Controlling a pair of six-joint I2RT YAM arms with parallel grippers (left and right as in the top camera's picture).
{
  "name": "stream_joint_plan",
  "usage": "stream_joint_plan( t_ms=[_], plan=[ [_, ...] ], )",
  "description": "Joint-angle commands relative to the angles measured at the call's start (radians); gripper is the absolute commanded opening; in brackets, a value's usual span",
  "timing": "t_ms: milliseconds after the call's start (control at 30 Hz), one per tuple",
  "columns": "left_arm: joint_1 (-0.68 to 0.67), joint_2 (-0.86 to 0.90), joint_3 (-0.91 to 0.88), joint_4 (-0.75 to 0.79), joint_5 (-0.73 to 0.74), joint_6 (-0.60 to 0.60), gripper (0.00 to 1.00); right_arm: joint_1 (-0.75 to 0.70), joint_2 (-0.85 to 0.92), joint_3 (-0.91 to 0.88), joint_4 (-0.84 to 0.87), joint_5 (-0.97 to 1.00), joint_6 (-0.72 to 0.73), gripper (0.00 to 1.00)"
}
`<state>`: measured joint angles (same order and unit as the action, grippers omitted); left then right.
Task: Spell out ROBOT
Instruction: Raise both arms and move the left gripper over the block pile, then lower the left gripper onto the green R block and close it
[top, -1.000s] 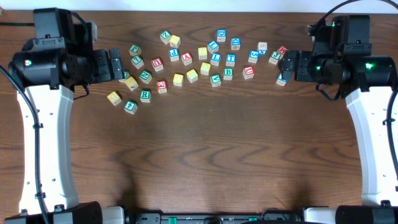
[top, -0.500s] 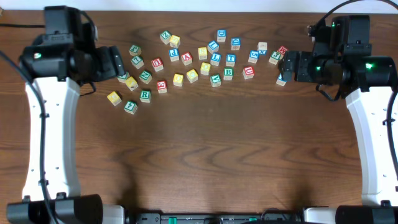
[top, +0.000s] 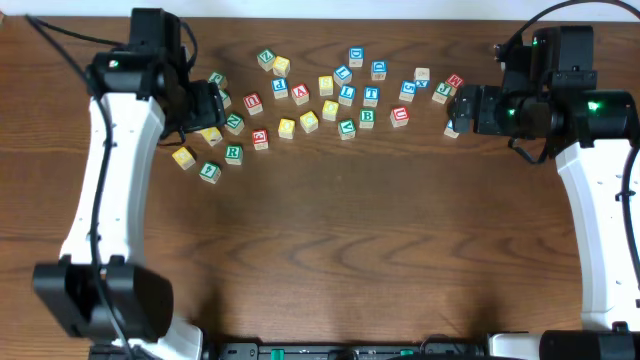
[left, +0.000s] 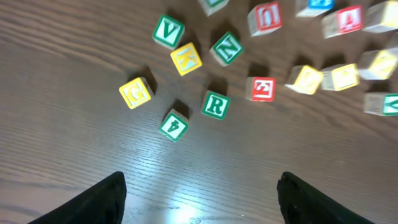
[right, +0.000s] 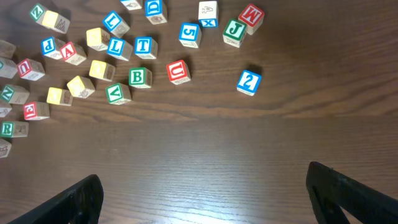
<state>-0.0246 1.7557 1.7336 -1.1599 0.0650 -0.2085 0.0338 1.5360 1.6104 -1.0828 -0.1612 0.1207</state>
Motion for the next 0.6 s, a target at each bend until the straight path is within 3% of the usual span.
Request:
stream_joint_plan(
  t_ms=[0, 167, 567],
  plan=[
    [-0.002, 0.045, 0.003, -0.006, -0.019, -0.011, 0.75, -0.006, -0.002, 0.024, -0.007, -0.006, -0.013, 0.99],
    [-0.002, 0.064, -0.05, 0.015, -0.057, -0.011, 0.73, -0.006, -0.002, 0.024, -0.008, -0.006, -0.013, 0.99],
    [-0.002, 0.067, -0.2, 0.232, -0.061, 0.053, 0.7, -0.006, 0.002, 0.024, -0.008, -0.006, -0.013, 0.99]
  ],
)
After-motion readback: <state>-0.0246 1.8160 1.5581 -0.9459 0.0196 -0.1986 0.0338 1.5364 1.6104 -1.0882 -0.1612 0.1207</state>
